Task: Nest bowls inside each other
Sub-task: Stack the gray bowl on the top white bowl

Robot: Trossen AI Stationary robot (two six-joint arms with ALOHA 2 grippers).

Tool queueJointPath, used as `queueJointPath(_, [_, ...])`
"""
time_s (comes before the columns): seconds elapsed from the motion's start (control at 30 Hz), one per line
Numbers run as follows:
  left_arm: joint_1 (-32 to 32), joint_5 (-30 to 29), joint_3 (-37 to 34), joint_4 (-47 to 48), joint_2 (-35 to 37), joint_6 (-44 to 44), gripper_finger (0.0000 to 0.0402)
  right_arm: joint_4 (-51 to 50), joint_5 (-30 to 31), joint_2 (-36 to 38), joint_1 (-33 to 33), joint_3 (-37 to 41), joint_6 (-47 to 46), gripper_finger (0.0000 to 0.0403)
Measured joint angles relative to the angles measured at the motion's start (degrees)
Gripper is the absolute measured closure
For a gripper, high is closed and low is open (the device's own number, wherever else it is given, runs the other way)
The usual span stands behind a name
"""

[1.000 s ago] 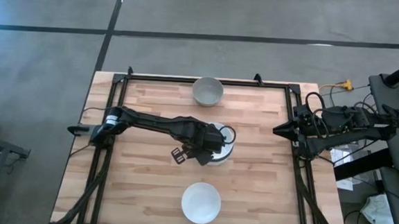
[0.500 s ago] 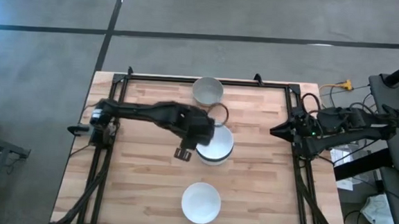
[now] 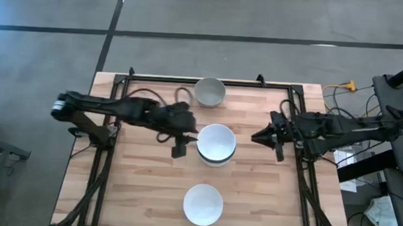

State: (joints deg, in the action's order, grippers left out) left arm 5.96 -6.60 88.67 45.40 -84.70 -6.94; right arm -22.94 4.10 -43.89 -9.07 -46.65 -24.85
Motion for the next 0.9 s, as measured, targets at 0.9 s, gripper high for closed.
queueJointPath(0.9, [2.1,-2.7,-39.6,-29.9,34.7,-24.2,0.0291,-4.8,-34.5,-40.9,47.7,-21.9,25.9,0.0343])
